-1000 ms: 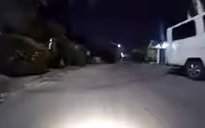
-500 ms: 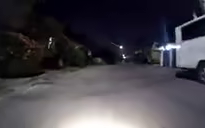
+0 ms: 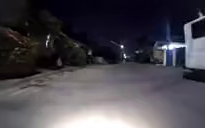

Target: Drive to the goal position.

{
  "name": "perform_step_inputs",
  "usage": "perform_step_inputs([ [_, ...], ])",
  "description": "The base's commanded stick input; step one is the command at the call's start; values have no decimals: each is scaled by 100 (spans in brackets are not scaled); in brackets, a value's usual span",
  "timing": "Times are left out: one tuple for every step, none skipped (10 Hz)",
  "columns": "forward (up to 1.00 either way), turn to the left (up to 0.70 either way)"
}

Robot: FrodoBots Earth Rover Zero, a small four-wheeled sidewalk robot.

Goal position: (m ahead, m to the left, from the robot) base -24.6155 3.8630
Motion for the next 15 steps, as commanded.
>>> perform_step_inputs([
  [98,5],
  [98,5],
  [98,5],
  [98,5],
  [98,5],
  [98,5],
  [98,5],
  [98,5],
  [98,5],
  [98,5],
  [98,5],
  [98,5],
  [98,4],
  [98,-7],
  [98,-34],
])
